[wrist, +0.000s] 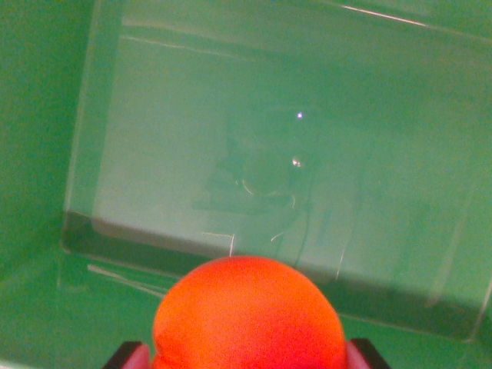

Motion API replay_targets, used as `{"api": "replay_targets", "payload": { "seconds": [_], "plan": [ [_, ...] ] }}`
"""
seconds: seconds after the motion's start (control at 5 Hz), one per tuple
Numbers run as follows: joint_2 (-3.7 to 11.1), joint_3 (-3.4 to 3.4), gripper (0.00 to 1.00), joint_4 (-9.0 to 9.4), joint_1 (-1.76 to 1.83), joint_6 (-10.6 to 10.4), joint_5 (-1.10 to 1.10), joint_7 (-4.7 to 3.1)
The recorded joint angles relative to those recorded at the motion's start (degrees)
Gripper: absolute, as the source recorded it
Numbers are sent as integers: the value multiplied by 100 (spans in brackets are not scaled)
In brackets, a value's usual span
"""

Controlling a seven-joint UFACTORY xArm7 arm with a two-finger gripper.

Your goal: Pick fruit

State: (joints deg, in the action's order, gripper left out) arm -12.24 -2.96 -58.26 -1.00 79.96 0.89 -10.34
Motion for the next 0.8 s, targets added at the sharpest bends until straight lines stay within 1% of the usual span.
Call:
{"api": "replay_targets", "payload": {
  "seconds": [0.2, 0.4, 0.6, 0.8],
  "plan": [
    [0, 0, 100, 0, 0, 0, 0, 0],
    [-88, 2, 100, -121, -1, 209, 4, -3],
    [-88, 2, 100, -121, -1, 209, 4, -3],
    [-169, 3, 100, -231, -2, 400, 7, -6]
  ]
}}
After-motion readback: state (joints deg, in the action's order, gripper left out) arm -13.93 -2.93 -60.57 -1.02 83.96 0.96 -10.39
